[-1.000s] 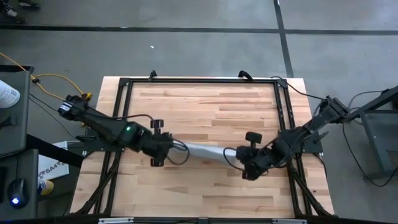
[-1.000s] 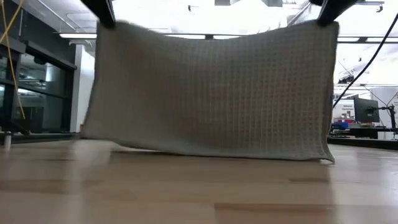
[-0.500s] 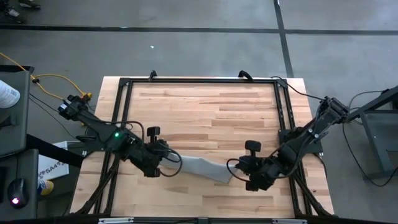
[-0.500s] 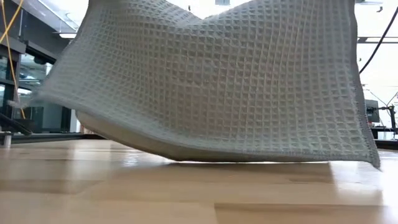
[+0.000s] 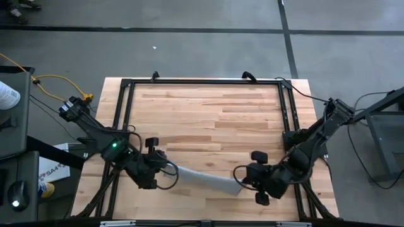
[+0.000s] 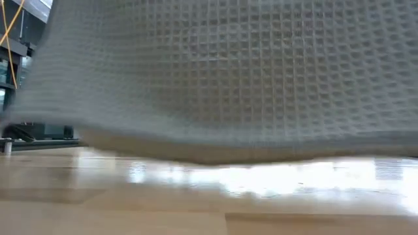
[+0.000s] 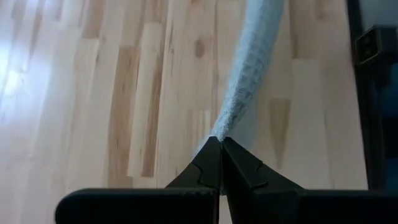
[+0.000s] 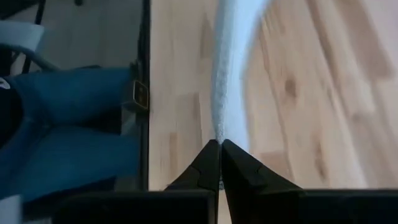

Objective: Fold microfiber towels
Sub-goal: Fold the gray towel on the table

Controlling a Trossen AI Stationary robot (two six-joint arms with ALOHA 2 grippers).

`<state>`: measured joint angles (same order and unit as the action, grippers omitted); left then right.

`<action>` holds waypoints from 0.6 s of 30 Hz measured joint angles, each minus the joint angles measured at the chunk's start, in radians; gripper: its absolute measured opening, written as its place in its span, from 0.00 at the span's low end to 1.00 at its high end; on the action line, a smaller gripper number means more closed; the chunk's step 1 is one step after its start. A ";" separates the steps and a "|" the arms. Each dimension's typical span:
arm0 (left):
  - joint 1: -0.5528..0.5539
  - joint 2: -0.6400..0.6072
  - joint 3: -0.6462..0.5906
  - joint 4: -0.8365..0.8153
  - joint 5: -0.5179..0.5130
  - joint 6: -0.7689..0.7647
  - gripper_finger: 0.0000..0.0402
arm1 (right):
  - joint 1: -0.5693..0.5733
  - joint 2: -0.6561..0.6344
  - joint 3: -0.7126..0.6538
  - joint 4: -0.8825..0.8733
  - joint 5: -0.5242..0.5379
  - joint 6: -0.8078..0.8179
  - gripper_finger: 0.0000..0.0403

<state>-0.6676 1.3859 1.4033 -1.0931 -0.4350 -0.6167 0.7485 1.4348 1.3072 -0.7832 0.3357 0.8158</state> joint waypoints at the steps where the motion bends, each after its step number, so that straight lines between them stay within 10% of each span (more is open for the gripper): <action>1: 0.001 0.001 -0.008 0.004 0.018 -0.002 0.00 | -0.011 0.005 0.000 0.000 -0.027 0.018 0.01; 8: -0.008 0.001 -0.033 0.152 0.244 0.007 0.00 | -0.029 0.011 -0.001 0.135 -0.231 0.063 0.01; 18: 0.049 -0.001 -0.060 0.182 0.302 0.195 0.00 | -0.105 0.010 -0.021 0.009 -0.274 0.078 0.01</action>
<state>-0.6181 1.3846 1.3431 -0.9107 -0.1332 -0.4220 0.6437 1.4448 1.2858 -0.7738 0.0621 0.8940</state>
